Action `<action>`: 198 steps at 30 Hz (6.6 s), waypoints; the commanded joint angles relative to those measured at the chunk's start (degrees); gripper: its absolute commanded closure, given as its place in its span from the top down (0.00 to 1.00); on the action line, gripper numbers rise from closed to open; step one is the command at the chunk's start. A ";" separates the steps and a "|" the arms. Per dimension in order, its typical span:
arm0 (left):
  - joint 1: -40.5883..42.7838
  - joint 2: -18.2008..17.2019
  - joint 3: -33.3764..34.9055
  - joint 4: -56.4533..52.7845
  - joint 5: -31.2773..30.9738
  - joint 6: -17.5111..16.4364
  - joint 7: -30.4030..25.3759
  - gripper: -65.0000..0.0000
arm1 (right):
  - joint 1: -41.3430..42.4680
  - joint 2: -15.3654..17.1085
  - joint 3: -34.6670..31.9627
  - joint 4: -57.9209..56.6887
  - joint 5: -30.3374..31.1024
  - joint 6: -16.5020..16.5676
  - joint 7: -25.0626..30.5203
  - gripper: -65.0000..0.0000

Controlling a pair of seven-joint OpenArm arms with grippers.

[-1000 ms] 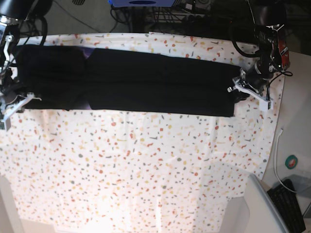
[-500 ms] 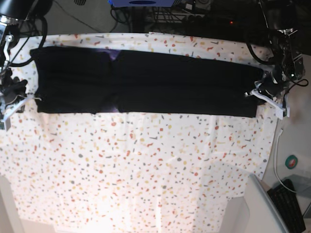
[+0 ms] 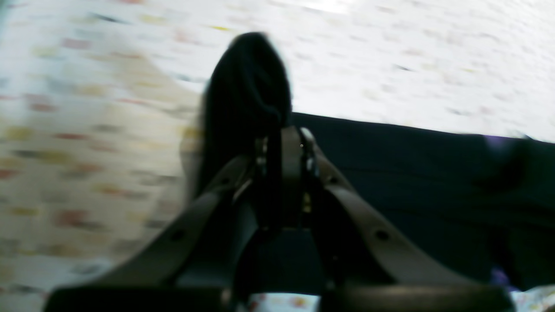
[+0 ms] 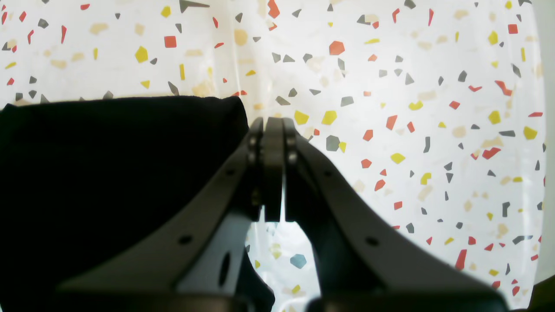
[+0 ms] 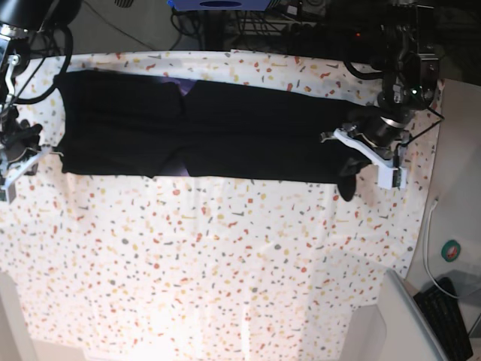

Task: Layout the t-shirt on the table in an organized manner, then fold the t-shirt properly
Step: 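Grasp the strip end with the left gripper and fold it toward the right gripper, then grasp the folded strip end with both grippers, then fold the strip over again with both grippers toward the right gripper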

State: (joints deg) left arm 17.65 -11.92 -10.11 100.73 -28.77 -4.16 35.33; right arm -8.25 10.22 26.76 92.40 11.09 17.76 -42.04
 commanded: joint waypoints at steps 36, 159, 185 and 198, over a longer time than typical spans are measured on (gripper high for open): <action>-9.87 5.73 30.20 -7.58 0.07 13.17 -1.35 0.00 | 0.73 0.81 0.27 0.83 0.12 -0.04 1.12 0.00; -8.55 6.87 20.79 -29.74 17.13 -2.12 -16.04 0.00 | 8.65 2.92 6.16 -19.21 26.40 8.66 -18.22 0.00; -16.02 13.37 33.45 -36.33 16.60 2.54 -15.86 0.00 | 4.25 -3.14 -17.93 8.04 26.40 -22.55 -19.54 0.00; -15.14 13.29 33.54 -36.24 16.60 2.54 -15.95 0.00 | 3.72 -7.27 -23.20 9.01 26.40 -30.02 -19.19 0.00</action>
State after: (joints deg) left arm 1.78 0.80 22.76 64.60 -11.40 -0.03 15.40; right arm -5.63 2.70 3.38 100.49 36.69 -12.25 -62.13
